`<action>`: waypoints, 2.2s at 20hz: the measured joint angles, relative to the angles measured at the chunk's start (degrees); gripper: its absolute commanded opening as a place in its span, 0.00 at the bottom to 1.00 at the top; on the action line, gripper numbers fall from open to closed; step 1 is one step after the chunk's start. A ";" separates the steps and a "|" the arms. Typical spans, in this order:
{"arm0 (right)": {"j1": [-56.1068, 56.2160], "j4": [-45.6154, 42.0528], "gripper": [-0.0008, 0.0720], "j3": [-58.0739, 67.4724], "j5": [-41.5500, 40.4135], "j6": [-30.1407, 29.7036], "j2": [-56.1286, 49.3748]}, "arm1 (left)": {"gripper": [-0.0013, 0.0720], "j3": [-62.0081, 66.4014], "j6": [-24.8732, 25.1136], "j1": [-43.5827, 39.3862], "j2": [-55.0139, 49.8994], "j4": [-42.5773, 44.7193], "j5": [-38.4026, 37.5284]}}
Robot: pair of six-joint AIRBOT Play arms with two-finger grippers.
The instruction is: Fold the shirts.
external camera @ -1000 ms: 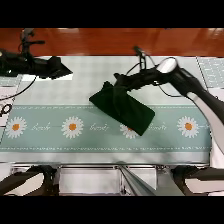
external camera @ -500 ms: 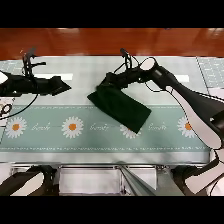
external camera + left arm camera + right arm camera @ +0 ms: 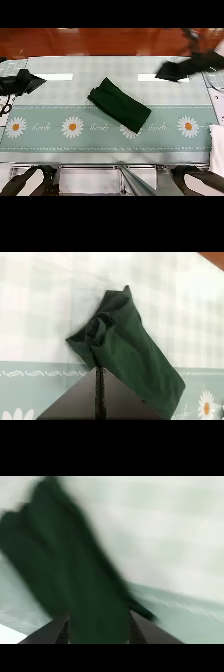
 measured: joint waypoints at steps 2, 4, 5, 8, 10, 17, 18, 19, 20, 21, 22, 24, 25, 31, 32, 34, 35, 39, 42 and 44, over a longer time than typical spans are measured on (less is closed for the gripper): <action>-5.11 -1.84 0.58 -12.98 -2.86 1.20 8.96 | 0.05 -3.21 0.48 -0.44 3.37 -0.48 0.46; -8.92 2.78 0.58 -26.16 -6.40 0.33 14.75 | 0.05 -7.10 0.44 -2.60 5.92 -0.83 0.63; -10.01 6.03 0.58 -32.11 -8.28 -0.55 16.28 | 0.05 -9.01 0.33 -4.20 6.88 -0.96 0.66; -10.19 16.37 0.58 -43.19 -13.38 -4.11 15.19 | 0.05 -13.44 0.00 -9.68 8.26 -1.25 1.97; -8.85 23.04 0.58 -46.34 -15.87 -7.39 11.15 | 0.05 -15.17 -0.09 -13.05 8.52 -1.31 4.17; -1.25 41.97 0.55 -45.64 -18.75 -18.38 -6.16 | 0.05 -16.92 -1.11 -17.53 8.39 -1.36 8.76; 0.07 42.58 0.48 -44.02 -18.78 -18.69 -7.85 | 0.05 -16.98 -1.14 -17.70 8.39 -1.33 9.01; 1.25 42.80 0.24 -42.25 -19.32 -18.86 -9.09 | 0.05 -17.03 -1.31 -17.81 8.39 -1.33 9.11; 2.38 43.08 0.06 -40.04 -20.06 -18.84 -10.19 | 0.05 -17.05 -1.31 -17.88 8.39 -1.33 9.29; 3.37 43.56 0.05 -37.75 -20.17 -18.80 -10.84 | 0.05 -17.09 -1.31 -17.94 8.39 -1.33 9.60; 4.35 43.58 0.05 -34.95 -19.93 -18.88 -11.39 | 0.05 -17.09 -1.31 -17.97 8.39 -1.33 9.66; 6.03 42.38 0.05 -28.63 -19.04 -18.49 -12.00 | 0.05 -17.09 -1.33 -18.05 8.39 -1.33 9.88; 6.95 40.61 0.05 -24.63 -18.08 -17.57 -12.22 | 0.05 -17.09 -1.31 -18.05 8.39 -1.33 10.05; 8.72 19.65 0.05 3.82 -8.33 -5.20 -12.63 | 0.05 -17.11 -1.33 -18.05 8.39 -1.18 12.92; 8.33 15.67 0.05 8.85 -5.20 -2.97 -12.63 | 0.05 -17.11 -1.33 -18.05 8.39 -1.16 13.14; 6.86 8.92 0.05 17.81 1.18 0.59 -12.68 | 0.05 -17.09 -1.33 -18.05 8.39 -1.07 13.31; 5.73 6.73 0.05 21.73 3.93 2.03 -12.66 | 0.05 -17.11 -1.33 -18.05 8.39 -1.07 13.44; -2.54 2.93 0.05 34.03 12.02 6.64 -12.20 | 0.05 -17.11 -1.33 -18.05 8.39 -1.07 13.46; -12.55 4.63 0.05 39.82 17.00 8.68 -11.87 | 0.05 -17.11 -0.70 -17.59 8.39 -1.01 13.46; -20.22 7.50 0.05 41.64 19.43 9.42 -11.30 | 0.05 -17.11 0.96 -15.39 8.39 -0.85 14.08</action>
